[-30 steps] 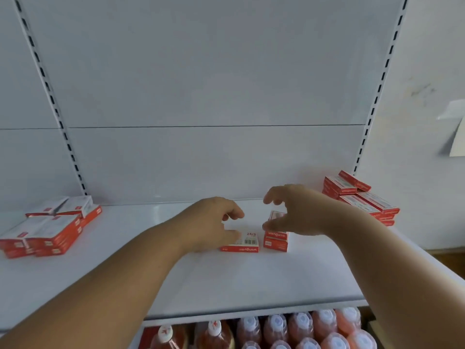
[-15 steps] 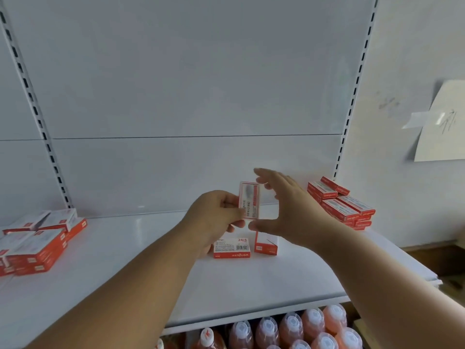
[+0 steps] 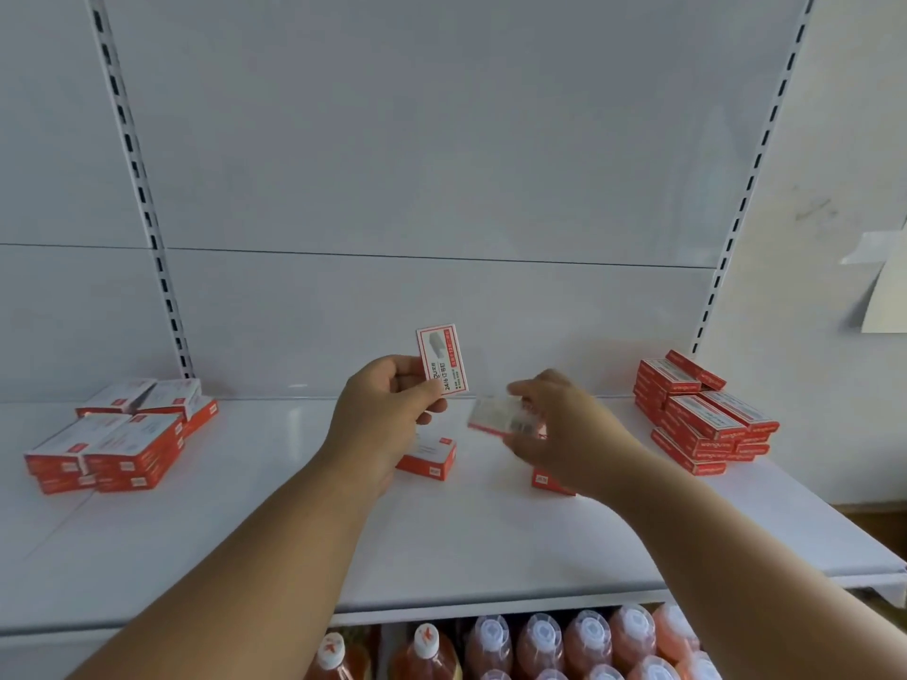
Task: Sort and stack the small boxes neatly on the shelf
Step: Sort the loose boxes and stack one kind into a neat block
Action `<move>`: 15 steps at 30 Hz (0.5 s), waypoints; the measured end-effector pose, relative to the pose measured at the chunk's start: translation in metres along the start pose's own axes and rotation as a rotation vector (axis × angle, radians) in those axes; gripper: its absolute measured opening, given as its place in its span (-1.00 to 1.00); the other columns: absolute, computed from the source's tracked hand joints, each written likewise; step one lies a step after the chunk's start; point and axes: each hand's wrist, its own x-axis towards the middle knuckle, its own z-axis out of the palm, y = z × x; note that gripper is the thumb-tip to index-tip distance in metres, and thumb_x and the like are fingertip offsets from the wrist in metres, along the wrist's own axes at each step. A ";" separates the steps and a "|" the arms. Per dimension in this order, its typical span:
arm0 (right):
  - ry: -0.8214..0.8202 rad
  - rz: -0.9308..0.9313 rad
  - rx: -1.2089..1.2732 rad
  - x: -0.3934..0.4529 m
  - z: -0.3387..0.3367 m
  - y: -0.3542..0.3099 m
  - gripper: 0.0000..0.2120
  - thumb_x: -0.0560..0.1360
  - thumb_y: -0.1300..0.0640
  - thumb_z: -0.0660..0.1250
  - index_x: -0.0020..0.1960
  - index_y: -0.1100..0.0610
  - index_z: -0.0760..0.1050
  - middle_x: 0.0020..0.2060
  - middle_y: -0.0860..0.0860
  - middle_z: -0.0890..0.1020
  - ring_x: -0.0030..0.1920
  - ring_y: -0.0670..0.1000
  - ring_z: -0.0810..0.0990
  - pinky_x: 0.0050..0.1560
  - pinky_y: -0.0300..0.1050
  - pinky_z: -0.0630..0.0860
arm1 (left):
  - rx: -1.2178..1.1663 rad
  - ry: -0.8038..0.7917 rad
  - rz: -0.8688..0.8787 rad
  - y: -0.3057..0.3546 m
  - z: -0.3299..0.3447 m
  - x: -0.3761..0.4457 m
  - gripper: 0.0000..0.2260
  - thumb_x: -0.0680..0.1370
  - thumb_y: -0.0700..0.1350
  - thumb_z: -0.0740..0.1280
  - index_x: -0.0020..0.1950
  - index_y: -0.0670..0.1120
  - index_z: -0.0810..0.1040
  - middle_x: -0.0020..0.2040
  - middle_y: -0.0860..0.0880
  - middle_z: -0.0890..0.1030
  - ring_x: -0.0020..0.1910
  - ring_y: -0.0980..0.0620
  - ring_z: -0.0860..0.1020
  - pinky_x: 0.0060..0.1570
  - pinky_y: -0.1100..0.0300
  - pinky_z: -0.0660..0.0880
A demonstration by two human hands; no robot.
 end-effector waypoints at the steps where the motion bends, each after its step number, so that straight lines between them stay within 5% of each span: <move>1: 0.070 0.059 0.093 0.000 -0.001 0.001 -0.56 0.42 0.07 0.46 0.28 0.04 0.50 0.04 -0.05 0.52 -0.13 -0.09 0.54 -0.14 -0.25 0.40 | -0.025 0.013 -0.001 0.001 -0.001 0.001 -0.85 0.51 -0.18 0.40 -0.02 0.07 0.61 -0.17 0.15 0.72 -0.21 0.09 0.70 -0.20 0.17 0.59; 7: 0.141 0.342 1.132 -0.013 -0.004 -0.013 -0.75 0.51 0.33 0.37 0.17 0.23 0.43 -0.19 0.14 0.63 -0.32 0.05 0.63 -0.28 -0.09 0.52 | -0.029 -0.068 -0.025 0.006 0.013 -0.007 -0.87 0.52 -0.11 0.41 -0.01 0.12 0.58 -0.14 0.15 0.71 -0.19 0.11 0.70 -0.17 0.17 0.63; 10: 0.060 0.314 1.345 -0.023 -0.010 -0.017 -0.84 0.62 0.25 0.21 0.18 0.28 0.43 -0.23 0.16 0.62 -0.36 0.10 0.58 -0.33 -0.06 0.47 | -0.051 -0.150 -0.005 0.011 0.023 -0.011 -0.87 0.52 -0.14 0.40 -0.01 0.09 0.58 -0.16 0.18 0.70 -0.20 0.09 0.70 -0.21 0.21 0.62; 15: 0.041 0.374 1.571 -0.030 -0.021 -0.011 -0.71 0.66 0.17 0.09 0.21 0.28 0.50 -0.22 0.20 0.61 -0.35 0.07 0.52 -0.26 -0.04 0.45 | -0.075 -0.173 -0.001 0.016 0.036 -0.016 -0.89 0.53 -0.16 0.39 0.00 0.03 0.58 -0.17 0.18 0.70 -0.22 0.07 0.70 -0.26 0.24 0.62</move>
